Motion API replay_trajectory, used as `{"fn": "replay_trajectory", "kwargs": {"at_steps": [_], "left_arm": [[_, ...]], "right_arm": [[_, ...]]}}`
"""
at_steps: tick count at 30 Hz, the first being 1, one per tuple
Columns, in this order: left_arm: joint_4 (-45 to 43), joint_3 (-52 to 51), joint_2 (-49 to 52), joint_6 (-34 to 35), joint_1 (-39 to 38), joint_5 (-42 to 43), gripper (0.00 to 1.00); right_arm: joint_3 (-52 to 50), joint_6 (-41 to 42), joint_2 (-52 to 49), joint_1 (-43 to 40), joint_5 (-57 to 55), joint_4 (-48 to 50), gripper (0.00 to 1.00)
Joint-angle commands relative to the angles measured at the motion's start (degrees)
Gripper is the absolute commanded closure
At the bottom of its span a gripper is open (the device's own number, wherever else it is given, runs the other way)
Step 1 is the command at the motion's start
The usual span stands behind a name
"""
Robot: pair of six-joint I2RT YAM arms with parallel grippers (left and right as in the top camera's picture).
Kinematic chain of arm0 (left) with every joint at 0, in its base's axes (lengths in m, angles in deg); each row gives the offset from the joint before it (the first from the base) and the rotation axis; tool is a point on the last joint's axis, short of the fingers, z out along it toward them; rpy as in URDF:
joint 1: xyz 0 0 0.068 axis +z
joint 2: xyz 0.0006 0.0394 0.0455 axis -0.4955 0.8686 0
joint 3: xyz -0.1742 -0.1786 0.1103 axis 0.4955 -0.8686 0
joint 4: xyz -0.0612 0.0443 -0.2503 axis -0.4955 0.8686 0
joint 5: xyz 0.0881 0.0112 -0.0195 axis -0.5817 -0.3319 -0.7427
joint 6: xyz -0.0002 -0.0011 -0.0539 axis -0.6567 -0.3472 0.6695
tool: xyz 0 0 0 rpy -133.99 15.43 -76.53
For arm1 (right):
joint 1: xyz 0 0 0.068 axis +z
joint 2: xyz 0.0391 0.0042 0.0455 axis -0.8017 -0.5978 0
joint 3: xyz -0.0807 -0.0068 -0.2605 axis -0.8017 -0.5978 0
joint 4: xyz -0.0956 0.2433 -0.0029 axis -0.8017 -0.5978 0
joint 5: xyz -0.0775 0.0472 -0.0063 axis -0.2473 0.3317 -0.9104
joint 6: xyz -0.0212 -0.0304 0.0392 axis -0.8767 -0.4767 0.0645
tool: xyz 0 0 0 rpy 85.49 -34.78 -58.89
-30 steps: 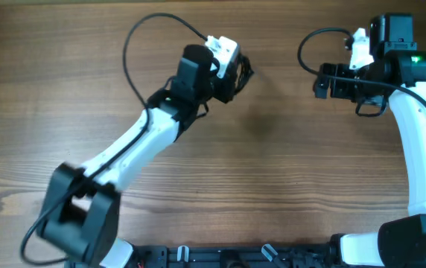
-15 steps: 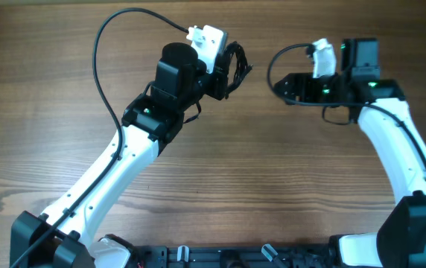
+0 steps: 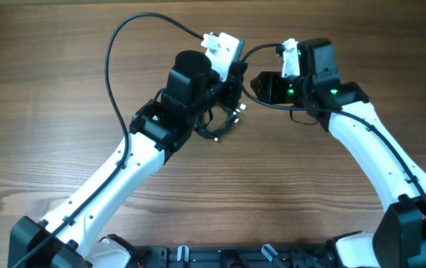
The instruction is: Untangle cables
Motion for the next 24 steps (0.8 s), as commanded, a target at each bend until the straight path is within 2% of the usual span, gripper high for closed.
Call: {"fn": "replay_trajectory", "kwargs": {"at_steps": [1,9,11,13,14,17,19,24], "left_arm": [[0.26,0.81,-1.38,0.09,-0.13,-1.22,0.94],[3.72,0.81,-1.38,0.07,0.7,-7.23,0.94],[6.47,0.81,-1.36,0.11,3.48,-7.19,0.83],[8.72,0.81,-1.36,0.09,5.4,-7.19,0.63],[10.73,0.81,-1.16,0.09,6.93,-6.99,0.49],[14.29,0.74,1.01,0.04,8.61,-6.95,0.23],[14.86,0.74,3.72,0.07,8.66,-6.93,0.17],[12.04,0.74,15.15,-0.11,8.66,-2.84,0.15]], "right_arm": [[-0.15,-0.57,-0.83,-0.04,-1.29,-0.28,0.33],[-0.15,0.11,-0.83,-1.05,-1.29,-0.57,0.32],[-0.15,1.18,-0.83,-3.08,-1.49,-1.33,0.3],[-0.15,1.11,-0.83,-4.72,-1.46,-2.27,0.26],[-0.15,0.92,-0.83,-5.88,-1.49,-3.13,0.2],[-0.15,0.92,-0.83,-7.02,-1.46,-4.39,0.12],[-0.15,0.94,-0.81,-7.02,-1.44,-5.03,0.11],[-0.13,-2.43,-0.81,-7.02,-1.27,-8.48,0.07]]}}
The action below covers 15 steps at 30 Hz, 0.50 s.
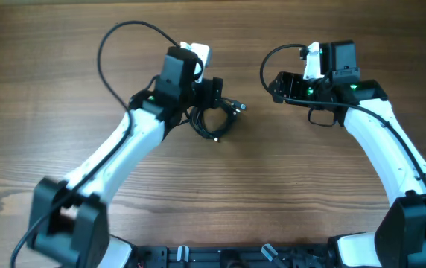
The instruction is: Untangle cables
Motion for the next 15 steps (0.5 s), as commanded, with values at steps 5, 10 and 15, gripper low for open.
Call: {"fn": "replay_trajectory", "kwargs": {"at_steps": [5,10,15], "left_arm": [[-4.31,0.72,11.56,-0.28,0.2,2.51,0.23],[-4.26,0.7,15.04,-1.81,0.57,2.54,0.27],[-3.37,0.68,17.03,-3.32,0.59,1.6,0.34]], "right_arm": [[-0.09,-0.52,-0.57,-3.26,-2.23,-4.28,0.06],[-0.09,-0.72,-0.46,-5.42,-2.01,-5.6,0.05],[-0.09,-0.74,-0.46,-5.44,-2.03,-5.77,0.05]]}}
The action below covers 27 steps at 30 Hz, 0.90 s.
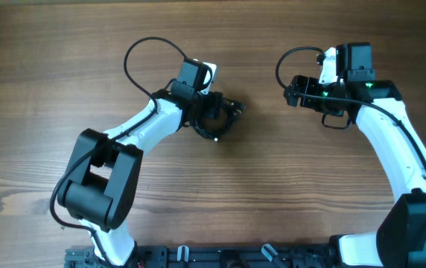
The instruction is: Untangle cables
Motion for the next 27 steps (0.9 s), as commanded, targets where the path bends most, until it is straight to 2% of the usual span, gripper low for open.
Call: {"fn": "replay_trajectory", "kwargs": {"at_steps": [1,2,4,10,13,14,15,16,21,27], "left_arm": [[0.85,0.68,1.62,-2.21,0.46,-1.11,0.35],[1.27,0.68,1.62,-2.21,0.46,-1.29,0.38],[2.82,0.66,1.64,-2.23,0.46,-1.4,0.52],[3.67,0.66,2.58,-2.21,0.46,-3.04,0.54],[3.69,0.66,2.67,-2.23,0.46,-4.55,0.51],[3.72,0.66,2.67,-2.21,0.46,-4.52,0.62],[3.69,0.66,2.67,-2.19,0.46,-4.52,0.92],[3.69,0.66,2.67,-2.16,0.46,-4.5,0.96],[3.56,0.68,2.27,-1.92,0.31,-1.11,0.96],[0.15,0.81,-5.92,-1.7,0.46,0.92,0.96]], "right_arm": [[-0.04,0.04,-0.46,-0.24,-0.74,-0.24,0.05],[-0.04,0.04,-0.46,-0.24,-0.74,-0.24,0.05],[-0.04,0.04,-0.46,-0.24,-0.74,-0.24,0.05],[-0.04,0.04,-0.46,-0.24,-0.74,-0.55,0.05],[-0.04,0.07,-0.46,-0.24,-0.74,-0.57,0.05],[-0.04,0.07,-0.46,-0.24,-0.74,-0.59,0.05],[-0.04,0.04,-0.46,-0.24,-0.74,-0.57,0.05],[-0.04,0.07,-0.46,-0.24,-0.76,-0.59,0.05],[-0.04,0.07,-0.46,-0.24,-1.62,-1.07,0.05],[-0.07,-0.15,-0.5,-0.24,-1.57,-1.14,0.01]]}}
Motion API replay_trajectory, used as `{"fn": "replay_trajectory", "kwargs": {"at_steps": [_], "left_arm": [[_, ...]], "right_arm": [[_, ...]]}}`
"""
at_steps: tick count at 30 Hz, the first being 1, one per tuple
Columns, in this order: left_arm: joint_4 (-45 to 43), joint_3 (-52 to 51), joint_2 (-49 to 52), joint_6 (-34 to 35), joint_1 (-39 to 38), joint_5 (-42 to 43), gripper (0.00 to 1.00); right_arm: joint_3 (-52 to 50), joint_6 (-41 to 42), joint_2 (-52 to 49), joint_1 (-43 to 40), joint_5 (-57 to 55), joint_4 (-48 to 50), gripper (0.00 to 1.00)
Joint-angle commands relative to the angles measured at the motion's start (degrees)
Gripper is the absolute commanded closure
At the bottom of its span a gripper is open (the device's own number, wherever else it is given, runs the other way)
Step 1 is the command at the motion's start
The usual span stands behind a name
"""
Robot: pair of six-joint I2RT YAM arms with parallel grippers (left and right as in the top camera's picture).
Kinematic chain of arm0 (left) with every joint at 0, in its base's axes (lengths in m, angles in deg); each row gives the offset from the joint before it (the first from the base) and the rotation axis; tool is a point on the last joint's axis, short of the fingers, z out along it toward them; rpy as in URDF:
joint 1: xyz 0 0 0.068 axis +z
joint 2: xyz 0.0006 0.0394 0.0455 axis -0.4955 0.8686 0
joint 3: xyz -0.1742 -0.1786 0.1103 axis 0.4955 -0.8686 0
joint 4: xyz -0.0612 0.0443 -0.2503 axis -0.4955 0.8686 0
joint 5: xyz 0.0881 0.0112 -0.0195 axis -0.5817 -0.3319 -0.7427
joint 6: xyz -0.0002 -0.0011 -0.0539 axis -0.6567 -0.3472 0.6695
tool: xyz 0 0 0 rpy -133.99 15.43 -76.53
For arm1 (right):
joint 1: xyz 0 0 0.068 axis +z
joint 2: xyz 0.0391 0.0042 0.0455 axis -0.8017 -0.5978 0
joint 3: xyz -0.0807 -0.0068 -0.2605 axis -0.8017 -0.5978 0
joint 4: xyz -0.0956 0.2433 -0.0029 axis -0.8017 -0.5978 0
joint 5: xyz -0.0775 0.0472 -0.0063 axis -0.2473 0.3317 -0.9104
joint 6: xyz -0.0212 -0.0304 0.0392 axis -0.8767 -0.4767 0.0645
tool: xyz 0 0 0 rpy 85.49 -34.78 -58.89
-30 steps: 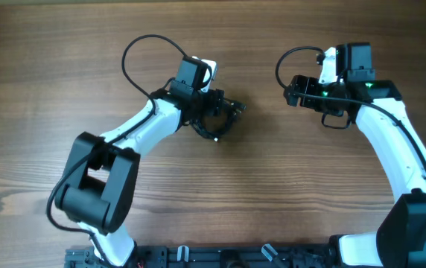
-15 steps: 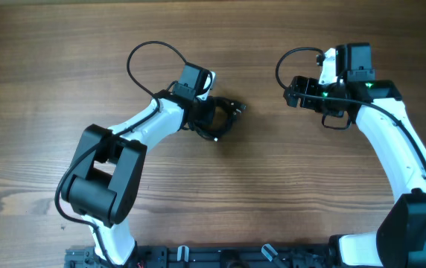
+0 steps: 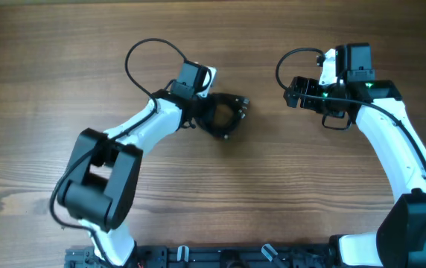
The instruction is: Untangle cables
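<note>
A black cable bundle (image 3: 228, 117), coiled in a small loop with pale connector tips, lies on the wooden table at upper centre. My left gripper (image 3: 210, 112) points right and is at the loop's left side, its fingers closed on the coil. My right gripper (image 3: 290, 91) points left, well to the right of the bundle, and looks open with nothing between its fingers. The overhead view does not show whether the coil's strands are separate or knotted.
The left arm's own black lead (image 3: 142, 53) arcs over the table behind its wrist. The right arm's lead (image 3: 286, 61) loops above its gripper. The robot's base rail (image 3: 220, 257) runs along the front edge.
The left gripper and the cable coil have shifted slightly right and up together. The right arm has not moved.
Both grippers were close together at the coil in the table's upper centre. Then the right gripper was further right with nothing in it, and the left arm had swung left with the coil. The gap widened, and now the coil sits slightly further right in the left gripper.
</note>
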Motion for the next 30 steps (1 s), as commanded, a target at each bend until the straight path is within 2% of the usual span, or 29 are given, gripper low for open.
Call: {"fn": "replay_trajectory", "kwargs": {"at_steps": [1,4,7,8,11,16,18,23,30], "left_arm": [[-2.19,0.87,-7.67,0.33,0.31,1.42,0.96],[-2.21,1.16,-13.0,0.39,0.39,2.8,0.96],[-3.02,1.16,-18.23,0.44,1.64,8.07,0.96],[-3.67,1.16,-20.02,2.16,2.45,10.32,0.96],[-5.53,1.16,-24.44,4.72,5.4,15.5,0.96],[-8.17,1.16,-27.82,10.54,9.35,25.53,0.96],[-13.84,1.16,-28.0,15.04,10.8,34.47,0.96],[-16.79,1.16,-28.0,19.47,11.45,40.5,0.96],[-18.4,1.16,-28.06,23.78,11.39,44.98,0.96]], "right_arm": [[-0.07,-0.15,-0.5,-0.24,-0.94,-0.15,0.01],[-0.07,-4.66,-0.5,-0.24,3.06,-0.07,0.01],[-0.07,-13.77,-0.5,-0.24,14.71,0.61,0.0],[-0.07,-16.5,-0.5,-0.24,18.03,0.83,0.0],[-0.07,-16.46,-0.5,-0.24,20.37,3.13,0.0],[-0.07,-21.62,-0.52,-0.22,39.63,9.05,0.0],[-0.07,-25.2,-0.52,-0.17,48.48,11.21,0.0],[-0.07,-25.53,-0.52,-0.17,49.66,13.73,0.01],[-0.07,-23.52,-0.52,-0.13,49.46,16.98,0.14]]}}
